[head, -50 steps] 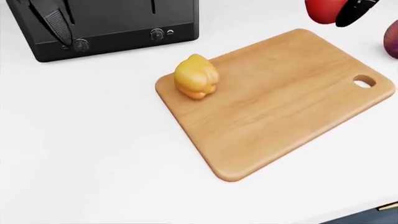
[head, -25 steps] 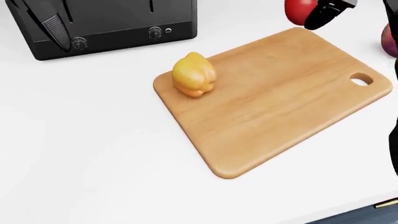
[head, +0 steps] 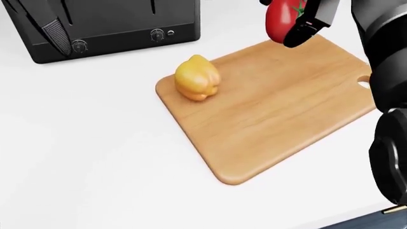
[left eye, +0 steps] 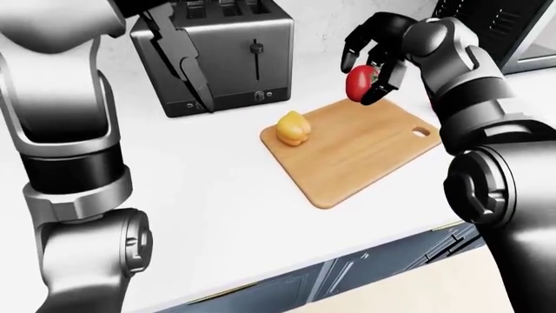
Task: Place the avocado, onion, tomato and bell pepper on the cutting board.
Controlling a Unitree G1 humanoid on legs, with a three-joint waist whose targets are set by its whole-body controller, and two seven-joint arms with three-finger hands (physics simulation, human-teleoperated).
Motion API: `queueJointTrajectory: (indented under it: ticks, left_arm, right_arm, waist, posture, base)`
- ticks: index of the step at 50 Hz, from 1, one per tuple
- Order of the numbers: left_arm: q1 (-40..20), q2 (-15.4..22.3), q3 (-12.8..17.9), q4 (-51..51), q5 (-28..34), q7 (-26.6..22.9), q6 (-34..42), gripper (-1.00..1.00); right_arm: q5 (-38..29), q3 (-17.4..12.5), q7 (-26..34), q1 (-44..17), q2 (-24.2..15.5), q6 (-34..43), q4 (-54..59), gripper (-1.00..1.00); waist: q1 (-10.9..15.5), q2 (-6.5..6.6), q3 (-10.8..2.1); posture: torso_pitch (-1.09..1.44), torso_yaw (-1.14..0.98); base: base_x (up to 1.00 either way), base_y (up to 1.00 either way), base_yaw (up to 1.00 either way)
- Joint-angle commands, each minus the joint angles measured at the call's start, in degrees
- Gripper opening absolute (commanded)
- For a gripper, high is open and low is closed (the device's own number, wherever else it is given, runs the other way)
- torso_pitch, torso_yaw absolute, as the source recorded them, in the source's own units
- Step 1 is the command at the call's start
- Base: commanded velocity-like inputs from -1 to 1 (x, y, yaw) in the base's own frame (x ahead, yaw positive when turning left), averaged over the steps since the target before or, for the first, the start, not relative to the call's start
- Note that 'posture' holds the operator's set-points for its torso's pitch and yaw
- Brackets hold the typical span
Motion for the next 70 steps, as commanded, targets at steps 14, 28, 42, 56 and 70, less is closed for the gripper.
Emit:
queueJointTrajectory:
  ticks: [14, 28, 42, 56, 70]
  left_arm:
    - [-0.8, 1.0, 1.4, -2.0, -0.9, 0.7, 0.5, 1.0]
    - [-0.4, 1.4, 1.5, -1.5, -1.1, 1.0, 0.1, 1.0]
    - [0.1, 1.5, 1.6, -1.6, -1.3, 1.1, -0.2, 1.0]
    - [0.8, 1.8, 1.9, -2.1, -1.5, 1.1, -0.2, 1.0]
    - [0.7, 2.0, 1.9, -2.2, -1.6, 1.2, 0.2, 1.0]
  right_arm:
    - [0.1, 1.2, -2.8, -0.2, 1.7, 0.7, -2.6, -1.0]
    - [-0.4, 1.0, -5.8, 0.7, 3.3, 0.6, -2.4, -1.0]
    - [-1.2, 1.3, -9.0, 2.3, 4.3, 1.3, -2.2, -1.0]
    - [-1.9, 1.8, -7.4, 3.5, 5.4, 0.7, -2.2, -1.0]
    - [-2.2, 2.0, -6.5, 3.4, 5.6, 0.6, -2.3, -0.8]
  waist:
    - [0.1, 0.01, -2.15]
    - [0.2, 0.07, -2.27]
    - [0.2, 0.04, -2.39]
    - [0.1, 0.19, -2.52]
    - [0.0, 0.26, -2.53]
  posture:
    - [0.0, 0.0]
    - [0.0, 0.0]
    - [0.0, 0.0]
    - [0.0, 0.0]
    - [0.0, 0.0]
  base:
    - [0.0, 0.0, 0.0]
    - [0.0, 0.0, 0.0]
    - [0.0, 0.0, 0.0]
    - [0.0, 0.0, 0.0]
    - [0.0, 0.0, 0.0]
